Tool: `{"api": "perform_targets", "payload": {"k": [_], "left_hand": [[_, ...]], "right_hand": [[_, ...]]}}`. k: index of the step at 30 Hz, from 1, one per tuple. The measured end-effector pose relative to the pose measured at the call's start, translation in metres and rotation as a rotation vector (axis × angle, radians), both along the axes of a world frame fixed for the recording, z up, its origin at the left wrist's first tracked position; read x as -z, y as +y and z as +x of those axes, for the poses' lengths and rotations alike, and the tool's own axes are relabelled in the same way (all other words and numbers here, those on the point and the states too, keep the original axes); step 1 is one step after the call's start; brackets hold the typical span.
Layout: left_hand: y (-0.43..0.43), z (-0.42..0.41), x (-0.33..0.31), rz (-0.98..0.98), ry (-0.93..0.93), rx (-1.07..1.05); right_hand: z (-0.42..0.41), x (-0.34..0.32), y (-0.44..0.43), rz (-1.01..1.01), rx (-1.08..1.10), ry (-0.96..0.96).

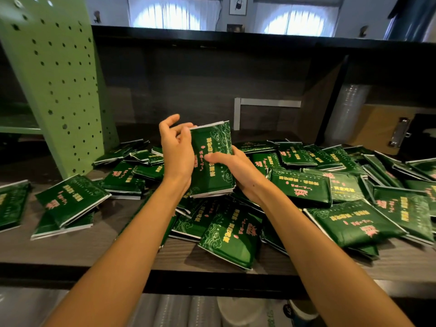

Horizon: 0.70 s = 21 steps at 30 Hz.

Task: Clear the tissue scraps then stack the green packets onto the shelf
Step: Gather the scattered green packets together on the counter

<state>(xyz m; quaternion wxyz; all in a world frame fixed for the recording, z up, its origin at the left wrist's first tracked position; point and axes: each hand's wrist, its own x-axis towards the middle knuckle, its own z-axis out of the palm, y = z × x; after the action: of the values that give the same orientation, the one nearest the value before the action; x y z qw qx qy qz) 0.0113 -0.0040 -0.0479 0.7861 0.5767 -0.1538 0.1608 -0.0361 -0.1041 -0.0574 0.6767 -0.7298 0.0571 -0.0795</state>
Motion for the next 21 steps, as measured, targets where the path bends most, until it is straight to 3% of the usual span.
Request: {"api": "perform_targets", "payload": {"k": [2,4,6,8,10,12,15,21], "left_hand": [[0.004,0.001,-0.003,-0.067,0.008,0.012],[0.011,0.006,-0.003,0.014,0.012,-0.064],[0.021,0.015,0.003,0.317,0.074,-0.180],[0.031,0.022,0.010,0.738,0.172,-0.198],[0.035,0.019,0.012,1.069,0.266,-0.070],[0.035,0.013,0.011,1.279,0.302,0.051],[0.033,0.010,0.011,1.350,0.301,0.101],[0.034,0.015,0.013,1.221,0.341,0.149]], "right_hand": [[0.000,0.000,0.000,0.036,0.045,-0.009],[0.004,0.001,-0.004,0.092,0.096,-0.020],[0.007,0.002,-0.012,0.153,0.162,-0.050],[0.005,0.001,-0.018,0.207,0.235,-0.049],[0.007,0.003,-0.024,0.237,0.277,-0.038],[0.007,0.005,-0.027,0.252,0.282,-0.033],[0.004,0.003,-0.025,0.252,0.304,-0.023],[0.003,0.004,-0.027,0.243,0.302,-0.037]]}}
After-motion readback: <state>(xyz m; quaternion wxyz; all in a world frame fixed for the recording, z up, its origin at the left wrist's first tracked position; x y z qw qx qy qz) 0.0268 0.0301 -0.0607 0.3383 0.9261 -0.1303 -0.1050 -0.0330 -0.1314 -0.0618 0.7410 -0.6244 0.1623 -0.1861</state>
